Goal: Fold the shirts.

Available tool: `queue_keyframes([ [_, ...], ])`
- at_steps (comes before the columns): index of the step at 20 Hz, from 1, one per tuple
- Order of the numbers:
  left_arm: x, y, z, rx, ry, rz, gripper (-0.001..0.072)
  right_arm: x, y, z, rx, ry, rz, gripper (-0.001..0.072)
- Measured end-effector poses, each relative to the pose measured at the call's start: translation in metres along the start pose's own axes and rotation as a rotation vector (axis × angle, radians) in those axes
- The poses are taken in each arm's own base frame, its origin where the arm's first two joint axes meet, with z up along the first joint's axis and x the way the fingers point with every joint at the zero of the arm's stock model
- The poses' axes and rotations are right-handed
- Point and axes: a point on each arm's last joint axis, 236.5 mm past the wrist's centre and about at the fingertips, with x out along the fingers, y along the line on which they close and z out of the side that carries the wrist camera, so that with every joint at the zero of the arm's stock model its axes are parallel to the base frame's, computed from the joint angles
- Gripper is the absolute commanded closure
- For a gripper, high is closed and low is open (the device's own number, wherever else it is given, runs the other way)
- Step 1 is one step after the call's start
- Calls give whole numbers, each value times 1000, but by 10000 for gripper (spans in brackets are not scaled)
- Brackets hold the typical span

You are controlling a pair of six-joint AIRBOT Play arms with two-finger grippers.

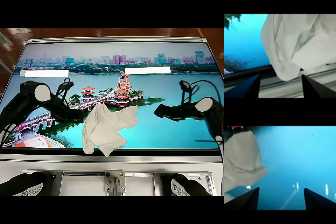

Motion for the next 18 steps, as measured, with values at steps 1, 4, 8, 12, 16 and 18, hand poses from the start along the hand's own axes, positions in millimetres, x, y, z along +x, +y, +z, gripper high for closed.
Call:
queue_keyframes([
  [1,8,-3,-12,-15,24,-27,103,13,3,-7,15,46,40,32],
  [4,41,-25,-37,-47,61,-118,103,45,17,-18,78,136,163,32],
  [8,82,-61,-49,-96,70,-212,104,61,28,-24,132,186,251,32],
  [12,117,-81,-61,-126,119,-236,119,66,32,-24,157,194,279,32],
  [16,134,-89,-60,-157,117,-245,404,74,39,-29,160,214,268,33],
  [18,136,-93,-55,-163,98,-253,588,85,42,-31,166,219,243,33],
])
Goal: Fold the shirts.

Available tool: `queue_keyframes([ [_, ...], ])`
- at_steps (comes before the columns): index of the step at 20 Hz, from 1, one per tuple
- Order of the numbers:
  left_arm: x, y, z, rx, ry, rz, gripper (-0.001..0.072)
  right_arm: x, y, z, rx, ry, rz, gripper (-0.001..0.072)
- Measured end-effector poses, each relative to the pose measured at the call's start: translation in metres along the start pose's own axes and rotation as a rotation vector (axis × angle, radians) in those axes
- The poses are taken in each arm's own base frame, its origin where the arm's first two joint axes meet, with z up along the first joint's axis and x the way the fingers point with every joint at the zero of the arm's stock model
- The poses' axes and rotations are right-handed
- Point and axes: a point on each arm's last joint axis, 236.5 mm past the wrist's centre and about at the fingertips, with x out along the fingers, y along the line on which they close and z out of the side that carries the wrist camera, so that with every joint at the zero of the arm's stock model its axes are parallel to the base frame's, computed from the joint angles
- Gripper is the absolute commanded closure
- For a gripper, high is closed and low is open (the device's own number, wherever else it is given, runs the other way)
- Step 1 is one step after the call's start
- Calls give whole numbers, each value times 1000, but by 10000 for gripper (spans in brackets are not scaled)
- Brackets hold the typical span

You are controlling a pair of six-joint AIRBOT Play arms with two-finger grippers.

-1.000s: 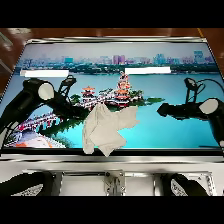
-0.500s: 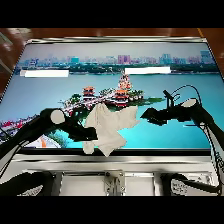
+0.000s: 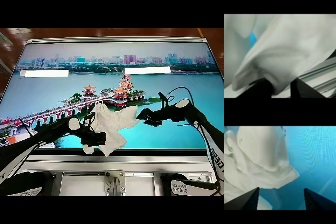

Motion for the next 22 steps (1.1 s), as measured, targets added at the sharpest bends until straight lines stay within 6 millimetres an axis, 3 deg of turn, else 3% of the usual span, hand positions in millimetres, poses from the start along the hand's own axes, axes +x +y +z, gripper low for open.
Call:
queue_keyframes([
  [2,-1,-5,4,15,-18,-12,654,13,0,1,15,-2,-18,34],
  [3,-3,-7,6,27,-27,-17,673,19,0,1,24,-1,-24,113],
  [5,-8,-12,10,60,-51,-23,673,30,2,1,55,1,-19,459],
  [6,-11,-14,11,77,-63,-25,674,34,4,1,72,-1,-10,596],
  [7,-15,-16,13,93,-76,-27,674,36,5,4,88,-9,-4,651],
  [10,-34,-20,22,150,-139,-7,675,34,15,15,67,-43,19,651],
  [13,-70,-19,29,233,-204,77,675,8,45,40,-63,-131,46,652],
  [15,-113,-21,37,314,-271,164,674,-29,77,64,-192,-234,55,651],
  [17,-177,-34,48,390,-397,238,674,-89,117,90,-323,-390,61,651],
  [20,-310,-71,54,474,-706,270,674,-214,186,109,-505,-690,70,652],
  [22,-400,-95,37,496,-920,230,674,-307,230,98,-598,-912,74,652],
])
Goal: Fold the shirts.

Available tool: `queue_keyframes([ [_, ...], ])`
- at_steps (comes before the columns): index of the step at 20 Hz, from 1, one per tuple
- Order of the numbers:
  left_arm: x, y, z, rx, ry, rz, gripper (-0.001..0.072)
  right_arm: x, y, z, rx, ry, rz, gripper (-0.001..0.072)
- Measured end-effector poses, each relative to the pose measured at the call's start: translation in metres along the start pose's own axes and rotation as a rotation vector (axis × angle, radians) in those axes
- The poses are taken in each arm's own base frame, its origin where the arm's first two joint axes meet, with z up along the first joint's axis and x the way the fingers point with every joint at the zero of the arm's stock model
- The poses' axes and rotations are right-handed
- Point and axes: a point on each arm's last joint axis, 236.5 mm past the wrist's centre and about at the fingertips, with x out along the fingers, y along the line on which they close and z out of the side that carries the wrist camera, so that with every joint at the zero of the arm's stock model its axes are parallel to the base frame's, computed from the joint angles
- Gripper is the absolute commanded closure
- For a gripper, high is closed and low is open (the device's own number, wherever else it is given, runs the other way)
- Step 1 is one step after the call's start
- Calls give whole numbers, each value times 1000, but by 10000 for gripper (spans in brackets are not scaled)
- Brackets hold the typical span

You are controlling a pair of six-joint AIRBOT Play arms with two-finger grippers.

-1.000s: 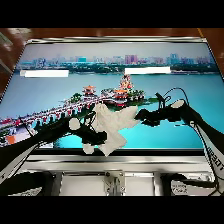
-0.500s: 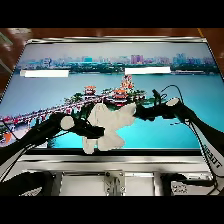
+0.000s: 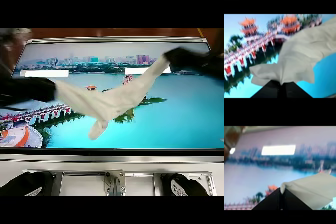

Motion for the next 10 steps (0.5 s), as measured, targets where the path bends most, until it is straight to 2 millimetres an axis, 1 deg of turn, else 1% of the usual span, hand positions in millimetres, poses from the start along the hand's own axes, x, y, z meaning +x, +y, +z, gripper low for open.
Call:
queue_keyframes([
  [1,-32,4,24,-11,-91,-2,674,-30,17,36,-47,-101,-4,652],
  [2,-65,8,44,-25,-177,-10,674,-59,33,62,-91,-181,-10,652],
  [3,-93,10,58,-33,-245,-21,673,-88,49,86,-129,-264,-20,652],
  [4,-117,13,67,-31,-299,-30,673,-113,63,104,-161,-333,-28,651],
  [5,-134,15,72,-26,-334,-36,674,-137,77,118,-191,-395,-33,652],
  [6,-145,17,71,-24,-346,-37,673,-155,89,126,-218,-437,-39,651],
  [7,-150,20,68,-21,-336,-31,673,-172,98,134,-243,-475,-48,651],
  [8,-151,23,61,-18,-309,-20,673,-184,103,139,-261,-506,-64,651],
  [9,-147,26,50,-16,-261,-5,673,-192,104,141,-277,-520,-83,651],
  [10,-140,29,39,-9,-208,11,673,-196,102,141,-292,-518,-107,651],
])
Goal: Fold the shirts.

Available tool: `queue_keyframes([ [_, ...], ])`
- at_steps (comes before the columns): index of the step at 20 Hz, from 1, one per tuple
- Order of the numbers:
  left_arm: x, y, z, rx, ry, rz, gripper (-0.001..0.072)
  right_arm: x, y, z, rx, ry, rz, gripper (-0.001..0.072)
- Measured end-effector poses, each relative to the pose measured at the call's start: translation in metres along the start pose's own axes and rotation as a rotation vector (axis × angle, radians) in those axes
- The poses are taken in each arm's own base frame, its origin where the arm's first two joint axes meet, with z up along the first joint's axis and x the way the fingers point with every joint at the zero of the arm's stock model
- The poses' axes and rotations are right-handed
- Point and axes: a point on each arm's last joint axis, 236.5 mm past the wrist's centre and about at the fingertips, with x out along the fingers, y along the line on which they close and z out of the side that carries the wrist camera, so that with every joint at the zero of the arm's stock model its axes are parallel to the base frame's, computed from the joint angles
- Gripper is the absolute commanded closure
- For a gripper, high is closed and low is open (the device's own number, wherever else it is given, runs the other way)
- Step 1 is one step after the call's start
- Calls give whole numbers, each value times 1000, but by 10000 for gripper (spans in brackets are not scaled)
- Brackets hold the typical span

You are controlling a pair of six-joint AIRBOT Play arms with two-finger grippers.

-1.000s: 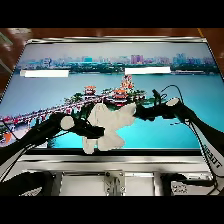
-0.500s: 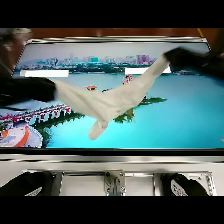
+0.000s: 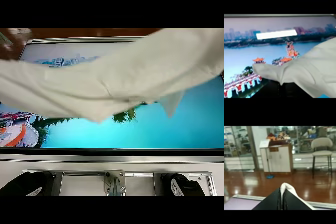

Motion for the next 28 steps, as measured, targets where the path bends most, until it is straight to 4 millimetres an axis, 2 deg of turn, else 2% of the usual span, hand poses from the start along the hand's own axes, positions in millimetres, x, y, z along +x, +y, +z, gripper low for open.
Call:
queue_keyframes([
  [2,14,5,-30,29,123,34,673,1,-14,-7,-40,36,-54,651],
  [5,41,11,-75,69,288,80,672,19,-42,-35,-57,127,-121,651],
  [8,77,12,-113,83,394,110,672,62,-71,-74,13,200,-134,651],
  [11,128,-7,-145,39,439,67,672,123,-103,-113,179,186,-126,651],
  [13,165,-32,-169,-5,467,-11,673,163,-128,-166,317,230,-129,651],
  [15,200,-56,-192,-63,497,-81,672,193,-141,-249,441,373,-121,651],
  [17,231,-76,-208,-123,513,-136,672,204,-137,-333,532,555,-92,640],
  [18,243,-84,-212,-151,514,-158,673,204,-131,-371,575,646,-72,592],
  [19,255,-91,-215,-176,504,-179,673,202,-125,-401,615,721,-56,368],
  [20,264,-97,-213,-192,482,-200,672,198,-121,-422,645,778,-42,146],
  [21,270,-101,-211,-192,465,-217,672,192,-119,-437,666,828,-30,117],
  [22,274,-104,-207,-183,444,-234,672,186,-119,-444,682,861,-22,117],
  [24,277,-98,-193,-140,407,-245,672,165,-121,-442,695,932,9,117],
  [25,277,-91,-185,-124,397,-240,672,148,-123,-440,679,986,20,117],
  [26,275,-83,-178,-116,391,-232,672,124,-128,-442,650,1064,17,117],
  [28,272,-64,-164,-110,376,-207,672,63,-136,-456,616,1262,-22,117],
])
